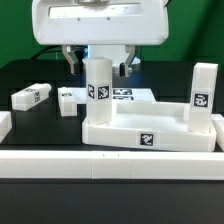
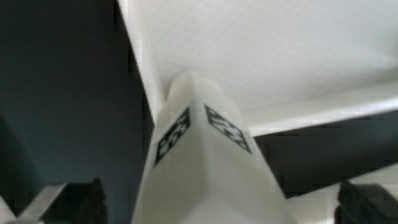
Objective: Assemble desk
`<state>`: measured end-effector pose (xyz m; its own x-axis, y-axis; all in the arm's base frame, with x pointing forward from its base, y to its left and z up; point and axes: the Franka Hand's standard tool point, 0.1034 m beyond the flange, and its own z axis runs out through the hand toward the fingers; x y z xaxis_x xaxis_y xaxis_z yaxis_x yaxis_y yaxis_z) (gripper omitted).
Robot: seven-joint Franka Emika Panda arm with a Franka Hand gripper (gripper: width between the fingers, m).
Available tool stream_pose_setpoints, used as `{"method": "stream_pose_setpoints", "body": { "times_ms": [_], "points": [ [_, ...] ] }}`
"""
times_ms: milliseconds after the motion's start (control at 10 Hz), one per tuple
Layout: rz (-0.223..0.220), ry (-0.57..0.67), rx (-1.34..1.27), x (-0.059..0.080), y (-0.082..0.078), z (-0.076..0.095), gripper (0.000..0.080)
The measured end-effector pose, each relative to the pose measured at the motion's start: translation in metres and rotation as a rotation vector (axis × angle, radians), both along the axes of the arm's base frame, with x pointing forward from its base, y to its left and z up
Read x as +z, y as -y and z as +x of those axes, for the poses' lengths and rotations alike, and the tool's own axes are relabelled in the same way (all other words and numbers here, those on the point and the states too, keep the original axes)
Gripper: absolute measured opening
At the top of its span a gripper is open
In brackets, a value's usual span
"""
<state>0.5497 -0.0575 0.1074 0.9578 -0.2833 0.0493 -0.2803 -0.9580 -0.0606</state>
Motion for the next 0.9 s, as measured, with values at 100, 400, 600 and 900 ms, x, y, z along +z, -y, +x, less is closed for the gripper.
{"method": "stream_pose_setpoints", "body": {
  "times_ms": [100, 400, 600, 900],
  "points": [
    [-0.006, 0.006, 0.103, -0.0001, -0.0016, 0.0003, 0.0649],
    [-0.025, 0.017, 0.371, 0.0002, -0.0022, 0.0004, 0.0649],
    [-0.04, 0.019, 0.517, 0.0001, -0.0007, 0.0001, 0.0649],
    [-0.059, 0.028, 0.628, 0.0002, 0.0007, 0.0012, 0.0649]
  ]
}}
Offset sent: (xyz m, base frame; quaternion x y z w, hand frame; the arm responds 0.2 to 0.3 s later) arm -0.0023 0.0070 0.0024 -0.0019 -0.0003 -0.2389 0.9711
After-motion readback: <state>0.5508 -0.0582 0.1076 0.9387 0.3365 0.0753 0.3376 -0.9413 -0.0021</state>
